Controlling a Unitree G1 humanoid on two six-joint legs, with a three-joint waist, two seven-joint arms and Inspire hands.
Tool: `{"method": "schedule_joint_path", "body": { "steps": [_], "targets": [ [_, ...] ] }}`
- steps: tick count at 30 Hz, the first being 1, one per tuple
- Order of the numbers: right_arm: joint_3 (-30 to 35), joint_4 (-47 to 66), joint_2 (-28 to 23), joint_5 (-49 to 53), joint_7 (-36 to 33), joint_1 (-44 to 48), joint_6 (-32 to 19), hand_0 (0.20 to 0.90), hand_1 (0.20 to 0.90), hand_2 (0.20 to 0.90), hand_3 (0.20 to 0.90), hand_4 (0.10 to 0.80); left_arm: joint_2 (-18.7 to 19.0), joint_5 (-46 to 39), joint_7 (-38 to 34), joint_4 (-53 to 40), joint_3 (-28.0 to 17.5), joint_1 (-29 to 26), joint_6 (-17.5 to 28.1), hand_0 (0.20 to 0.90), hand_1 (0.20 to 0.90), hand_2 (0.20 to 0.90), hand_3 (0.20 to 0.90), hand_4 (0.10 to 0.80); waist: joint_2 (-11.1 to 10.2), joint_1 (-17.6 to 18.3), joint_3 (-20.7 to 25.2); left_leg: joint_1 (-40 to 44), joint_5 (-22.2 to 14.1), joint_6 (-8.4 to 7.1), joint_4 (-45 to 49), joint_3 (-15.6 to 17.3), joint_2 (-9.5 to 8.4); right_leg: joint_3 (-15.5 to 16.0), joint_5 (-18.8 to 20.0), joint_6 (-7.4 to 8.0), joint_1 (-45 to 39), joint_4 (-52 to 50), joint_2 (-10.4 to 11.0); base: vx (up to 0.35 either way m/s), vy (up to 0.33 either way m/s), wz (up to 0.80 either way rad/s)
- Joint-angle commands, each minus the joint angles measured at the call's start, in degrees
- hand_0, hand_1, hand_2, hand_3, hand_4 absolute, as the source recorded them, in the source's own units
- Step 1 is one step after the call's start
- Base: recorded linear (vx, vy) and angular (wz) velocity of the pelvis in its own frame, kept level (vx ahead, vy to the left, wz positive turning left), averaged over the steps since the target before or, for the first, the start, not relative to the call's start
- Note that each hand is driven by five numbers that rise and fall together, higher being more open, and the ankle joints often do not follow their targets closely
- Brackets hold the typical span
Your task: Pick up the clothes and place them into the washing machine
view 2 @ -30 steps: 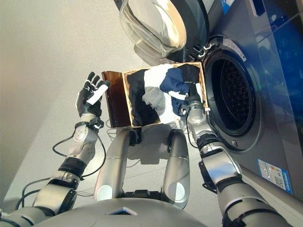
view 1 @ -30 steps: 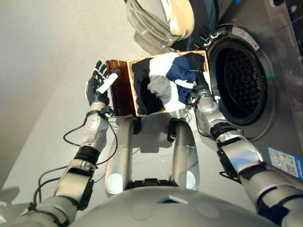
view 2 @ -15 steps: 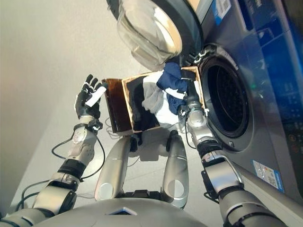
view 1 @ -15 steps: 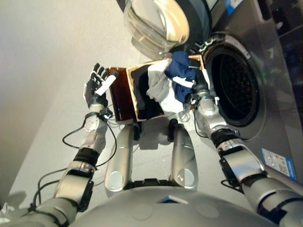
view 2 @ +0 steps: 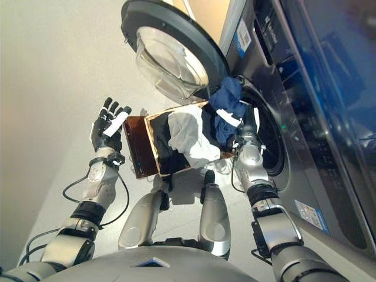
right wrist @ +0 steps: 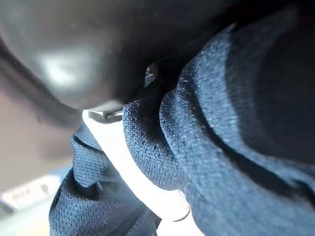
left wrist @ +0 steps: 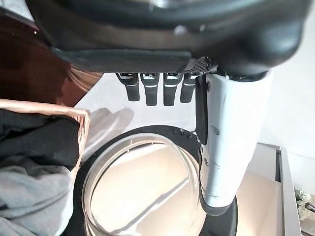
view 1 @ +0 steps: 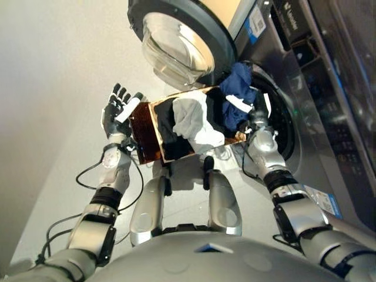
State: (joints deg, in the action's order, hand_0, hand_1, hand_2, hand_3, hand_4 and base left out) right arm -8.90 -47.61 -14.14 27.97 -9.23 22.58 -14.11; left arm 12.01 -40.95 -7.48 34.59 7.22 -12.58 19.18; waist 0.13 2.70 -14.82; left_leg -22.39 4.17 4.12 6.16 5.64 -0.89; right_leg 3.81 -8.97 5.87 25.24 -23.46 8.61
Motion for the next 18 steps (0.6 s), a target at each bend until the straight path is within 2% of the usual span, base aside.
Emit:
{"method": "schedule_joint_path", "body": {
  "steps": [1, 3, 4, 9, 11, 14, 18],
  "targets": [
    [3.96, -0.47, 3.70, 15.01, 2.86, 1.43, -8.06, 0.200, 0.200, 0.200, 0.200, 0.300, 0.46, 0.44, 0.07, -0.34, -0.82, -2.54, 5.05, 0.900, 0.900, 0.900, 0.900, 0.800, 0.33, 0.03, 4.08, 3.80, -5.93, -4.39, 2.23, -1.51, 1.03, -0.85, 11.88, 1.22, -3.26, 11.42, 1.69, 0.049, -0.001, 0.03],
    [4.06, -1.04, 4.63, 17.00, 3.60, 1.22, -8.19, 0.200, 0.200, 0.200, 0.200, 0.300, 0.28, 0.32, -0.17, -0.54, -0.91, -2.48, 5.02, 0.900, 0.900, 0.900, 0.900, 0.800, 0.52, -0.01, 3.89, 3.99, -5.79, -4.46, 1.93, -1.60, 1.03, -0.86, 11.91, 1.28, -3.13, 11.38, 1.69, 0.009, 0.003, -0.02],
    [5.55, -1.83, 6.87, 25.62, 5.77, 1.08, -8.74, 0.200, 0.200, 0.200, 0.200, 0.300, 0.14, -0.27, -0.27, -1.03, -0.93, -2.09, 5.15, 0.900, 0.900, 0.900, 0.900, 0.800, 0.75, -0.06, 3.69, 3.87, -5.79, -4.55, 1.94, -1.49, 0.91, -0.92, 11.84, 1.25, -3.01, 11.49, 1.67, 0.008, 0.011, -0.03],
    [6.82, -3.90, 9.42, 36.67, 9.96, 1.49, -7.74, 0.200, 0.200, 0.200, 0.200, 0.300, -0.66, -1.66, 0.13, -1.79, -0.27, -2.01, 5.18, 0.900, 0.900, 0.900, 0.900, 0.800, 1.31, -0.36, 3.16, 3.61, -5.88, -4.65, 2.06, -1.72, 0.84, -0.71, 11.53, 1.23, -3.33, 11.99, 1.77, 0.000, 0.000, 0.00],
    [7.17, -4.30, 9.66, 38.06, 10.16, 1.58, -7.85, 0.200, 0.200, 0.200, 0.200, 0.300, -0.83, -1.99, 0.19, -1.89, -0.11, -2.01, 5.20, 0.900, 0.900, 0.900, 0.900, 0.800, 1.35, -0.37, 3.19, 3.41, -5.58, -4.66, 1.87, -1.73, 0.79, -0.66, 11.88, 1.27, -3.30, 12.36, 1.82, 0.000, 0.000, 0.00],
    [11.09, -6.45, 11.70, 47.31, 11.83, 2.66, -8.78, 0.200, 0.200, 0.200, 0.200, 0.300, -1.49, -3.37, 0.20, -2.00, 0.26, -2.09, 5.28, 0.900, 0.900, 0.900, 0.900, 0.800, 1.78, -0.44, 3.01, 2.98, -5.86, -4.57, 1.87, -1.70, 0.55, -0.64, 12.05, 1.46, -2.95, 12.56, 1.94, 0.001, 0.012, 0.01],
    [13.62, -8.06, 12.55, 52.83, 11.82, 4.57, -9.38, 0.200, 0.200, 0.200, 0.200, 0.300, -1.59, -4.40, 0.23, -2.90, 0.36, -2.03, 5.47, 0.900, 0.900, 0.900, 0.900, 0.800, 2.49, -0.87, 2.47, 2.08, -6.54, -4.50, 2.57, -1.32, 0.37, -1.17, 11.79, 1.64, -1.92, 12.18, 1.97, -0.008, 0.022, -0.02]
  ]
}}
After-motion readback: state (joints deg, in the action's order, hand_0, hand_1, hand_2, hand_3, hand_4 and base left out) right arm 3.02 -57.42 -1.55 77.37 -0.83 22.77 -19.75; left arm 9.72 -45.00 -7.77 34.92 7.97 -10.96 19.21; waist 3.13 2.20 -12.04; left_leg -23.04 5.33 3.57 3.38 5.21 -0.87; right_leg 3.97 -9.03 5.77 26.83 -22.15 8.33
